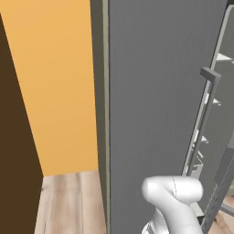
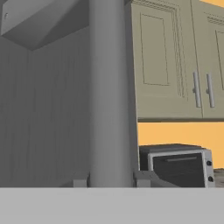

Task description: Open the freezer door, pick up the ice cube tray from the freezer, and place it on the dining counter.

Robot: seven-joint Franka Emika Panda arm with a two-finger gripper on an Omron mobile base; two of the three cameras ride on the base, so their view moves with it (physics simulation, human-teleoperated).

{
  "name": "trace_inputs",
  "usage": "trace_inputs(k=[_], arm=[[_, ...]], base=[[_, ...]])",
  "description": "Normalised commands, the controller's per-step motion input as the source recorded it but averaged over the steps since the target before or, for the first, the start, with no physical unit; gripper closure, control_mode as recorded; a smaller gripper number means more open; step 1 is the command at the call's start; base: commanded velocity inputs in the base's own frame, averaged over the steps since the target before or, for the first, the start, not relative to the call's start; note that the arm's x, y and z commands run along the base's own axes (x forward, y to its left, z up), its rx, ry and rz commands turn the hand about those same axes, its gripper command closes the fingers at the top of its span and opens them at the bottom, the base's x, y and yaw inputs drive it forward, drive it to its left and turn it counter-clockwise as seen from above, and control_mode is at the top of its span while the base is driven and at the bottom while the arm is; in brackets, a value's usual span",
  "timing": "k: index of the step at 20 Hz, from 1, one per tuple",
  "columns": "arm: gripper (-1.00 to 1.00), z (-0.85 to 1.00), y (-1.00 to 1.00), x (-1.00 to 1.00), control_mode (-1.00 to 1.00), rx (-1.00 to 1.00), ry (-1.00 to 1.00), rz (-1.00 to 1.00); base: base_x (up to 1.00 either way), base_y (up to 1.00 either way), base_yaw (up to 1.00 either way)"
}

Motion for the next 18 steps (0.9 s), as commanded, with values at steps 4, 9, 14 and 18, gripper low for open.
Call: trace_inputs(k=[4,9,14,18], arm=[[-1.0,0.0,0.0,0.0,-1.0,0.0,0.0,0.0],[-1.0,0.0,0.0,0.0,-1.0,0.0,0.0,0.0],[-1.0,0.03,0.0,-0.61,-1.0,0.0,0.0,-0.01],[-1.0,0.34,0.27,-0.97,-1.0,-0.02,0.05,-0.08]], base=[[0.0,0.0,0.0],[0.0,0.0,0.0],[0.0,0.0,0.0],[0.0,0.0,0.0]])
